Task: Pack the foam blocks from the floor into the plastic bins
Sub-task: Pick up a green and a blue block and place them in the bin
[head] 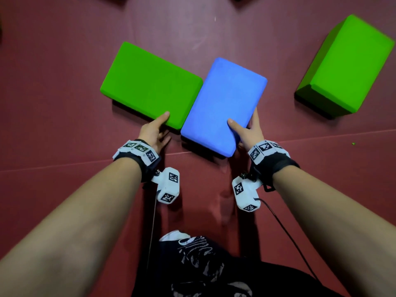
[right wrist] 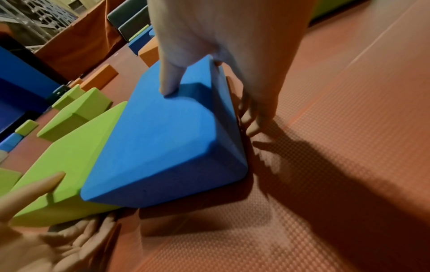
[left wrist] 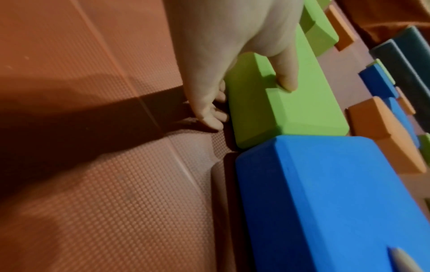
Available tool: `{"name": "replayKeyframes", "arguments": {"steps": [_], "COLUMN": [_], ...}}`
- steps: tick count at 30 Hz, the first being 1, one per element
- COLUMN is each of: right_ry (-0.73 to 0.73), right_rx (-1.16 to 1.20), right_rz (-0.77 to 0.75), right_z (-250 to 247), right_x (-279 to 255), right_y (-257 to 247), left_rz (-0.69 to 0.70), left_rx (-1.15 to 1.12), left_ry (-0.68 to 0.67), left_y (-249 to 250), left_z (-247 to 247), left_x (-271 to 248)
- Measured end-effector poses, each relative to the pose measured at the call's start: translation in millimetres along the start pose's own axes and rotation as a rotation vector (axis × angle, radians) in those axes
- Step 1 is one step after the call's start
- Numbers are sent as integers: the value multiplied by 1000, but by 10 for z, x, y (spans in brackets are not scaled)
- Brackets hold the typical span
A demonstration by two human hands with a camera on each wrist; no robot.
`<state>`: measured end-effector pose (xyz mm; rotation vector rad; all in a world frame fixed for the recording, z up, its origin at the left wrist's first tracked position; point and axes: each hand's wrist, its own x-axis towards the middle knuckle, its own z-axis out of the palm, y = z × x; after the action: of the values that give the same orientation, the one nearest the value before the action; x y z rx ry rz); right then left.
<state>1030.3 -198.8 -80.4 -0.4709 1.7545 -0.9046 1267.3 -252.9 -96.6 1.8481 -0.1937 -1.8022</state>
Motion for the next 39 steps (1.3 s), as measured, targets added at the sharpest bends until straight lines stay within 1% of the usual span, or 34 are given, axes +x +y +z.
{"name": "replayKeyframes", "arguments": {"steps": [3,6,8,11,13,15,16,18,19,20,21,22,23,25,27,29,33,36,39], "right_ry": [-41,-115,-107,-57,-3,50,68,52,36,24,7,-13,-43,-132,-248,-349,-437,-506,-559], "right_rx": [40,48,44,-48,-159,-260,-302,-393,-443,-487,-521,-556,-603,-725,-863,-999,-1192,-1250,-1335], "right_rz": [-25,-4,38,101,156,248,292,361,382,398,399,387,360,293,237,174,61,65,51], "right_z": [-16,-35,-42,-91,-161,-279,-348,-478,-519,-543,-551,-538,-506,-402,-282,-82,355,773,1275], "right_x": [38,20,-80,-465,-746,-1138,-1274,-1656,-1821,-1963,-2143,-2328,-2498,-2801,-3008,-3204,-3464,-3690,-3921], "right_y": [-63,-131,-166,-215,-279,-476,-541,-763,-853,-933,-1082,-1232,-1369,-1692,-1940,-2215,-2606,-2779,-2841], "left_rz": [-13,12,10,-13,-27,-58,-70,-103,-131,-131,-127,-124,-123,-122,-119,-105,-47,-23,-20], "left_rx": [-31,-41,0,48,62,119,158,218,230,246,277,329,372,444,485,470,411,368,348], "left_ry": [-11,28,46,135,195,259,293,369,378,379,374,362,326,268,248,260,331,363,404], "left_y": [33,37,7,-65,-77,-11,-19,-15,-33,2,94,260,386,545,683,799,876,855,769], "left_z": [59,4,-85,-339,-496,-727,-871,-1237,-1393,-1461,-1526,-1499,-1514,-1602,-1716,-1923,-2328,-2746,-3194], "left_x": [29,-32,-138,-448,-725,-1159,-1268,-1559,-1664,-1832,-2080,-2444,-2732,-3153,-3469,-3754,-4174,-4422,-4595]}}
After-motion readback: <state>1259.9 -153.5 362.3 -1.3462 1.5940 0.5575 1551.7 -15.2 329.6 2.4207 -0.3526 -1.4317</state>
